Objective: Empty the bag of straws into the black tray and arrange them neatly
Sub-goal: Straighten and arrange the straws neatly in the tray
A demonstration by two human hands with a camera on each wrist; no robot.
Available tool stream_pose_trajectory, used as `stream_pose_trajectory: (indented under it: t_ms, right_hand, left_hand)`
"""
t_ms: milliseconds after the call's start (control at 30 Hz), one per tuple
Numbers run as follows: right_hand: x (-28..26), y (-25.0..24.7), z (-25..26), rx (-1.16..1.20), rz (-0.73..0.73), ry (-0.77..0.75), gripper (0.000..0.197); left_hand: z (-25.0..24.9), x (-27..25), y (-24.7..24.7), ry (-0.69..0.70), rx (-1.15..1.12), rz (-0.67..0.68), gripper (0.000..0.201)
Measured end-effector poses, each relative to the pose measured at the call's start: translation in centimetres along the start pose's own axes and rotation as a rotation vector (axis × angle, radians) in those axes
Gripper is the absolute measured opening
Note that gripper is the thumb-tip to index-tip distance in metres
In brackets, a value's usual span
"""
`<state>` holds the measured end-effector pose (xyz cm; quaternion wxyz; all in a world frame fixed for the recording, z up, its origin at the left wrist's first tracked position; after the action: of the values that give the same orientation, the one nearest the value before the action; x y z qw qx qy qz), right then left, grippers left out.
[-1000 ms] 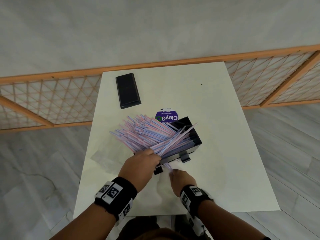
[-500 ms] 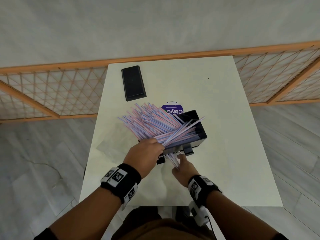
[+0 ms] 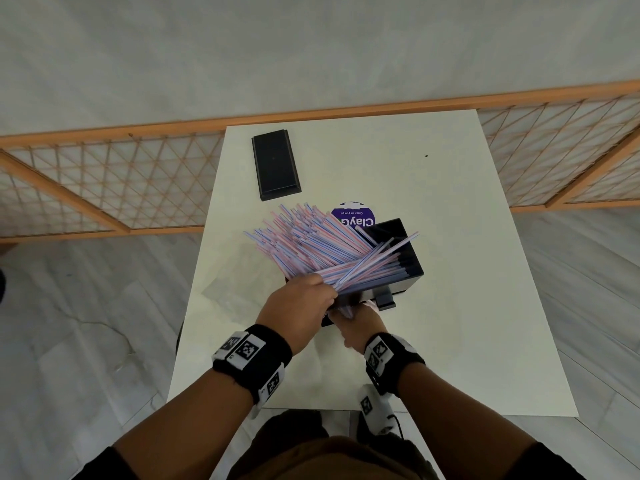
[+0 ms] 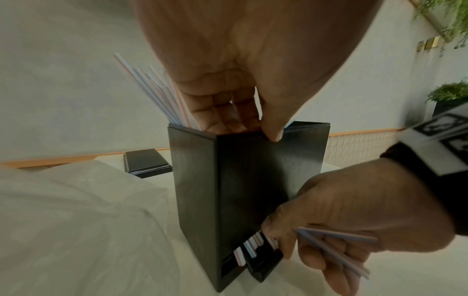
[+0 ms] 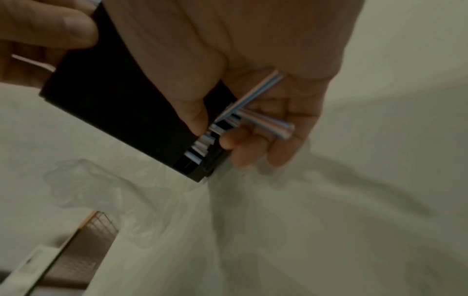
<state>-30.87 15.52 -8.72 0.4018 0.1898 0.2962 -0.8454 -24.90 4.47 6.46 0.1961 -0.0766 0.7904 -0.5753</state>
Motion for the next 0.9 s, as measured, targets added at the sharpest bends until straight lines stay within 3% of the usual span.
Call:
stream_pose_trajectory:
  t_ms: [67,200,333,433,567,900]
  right_hand:
    - [0.3,0.3,0.2,-0.077,0.058,-0.005,0.030]
    - [0.7,-0.2,0.3,-0.090,0.017,0.031,0.050]
    - [0.9,0.0,0.6,-0.218,-0.032,0.034,0.030]
    - [0.8,0.6,0.7,-0.421,0.036,-0.008,0.042]
    - [0.5,0.1,0.9,-0.572,0.019,-0.094,0.044]
    - [-3.4,-1.9,-3.7,-0.896,0.214,-0.021,0.037]
  left_hand:
    - [0.0,0.0,0.0,-0.003,-0.003,0.000,0.019]
    - [-0.1,0.0,-0.2,-0.008,-0.006,0.020,0.020]
    - [-0.2,0.1,-0.5,-0.011,-0.001,0.021,0.019]
    - [-0.1,0.1,-0.6,-0.016,0.010,0.027,0.020]
    - [0.0,0.1,-0.6,-0.015,0.012,0.030,0.021]
    - [0.9,0.6,-0.8,-0.005,-0.013,-0.012,0.020]
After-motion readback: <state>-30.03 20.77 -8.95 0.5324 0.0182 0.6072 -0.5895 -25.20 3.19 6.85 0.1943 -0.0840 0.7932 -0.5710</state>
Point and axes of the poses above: each hand's wrist, its own x-axis towards the middle knuckle, its own y-axis out of the palm, z = x × y, the point moved 6 cm from there along x, towards the middle knuckle, and after that the axes turned 9 degrees about -y, right-handed, at the moved point
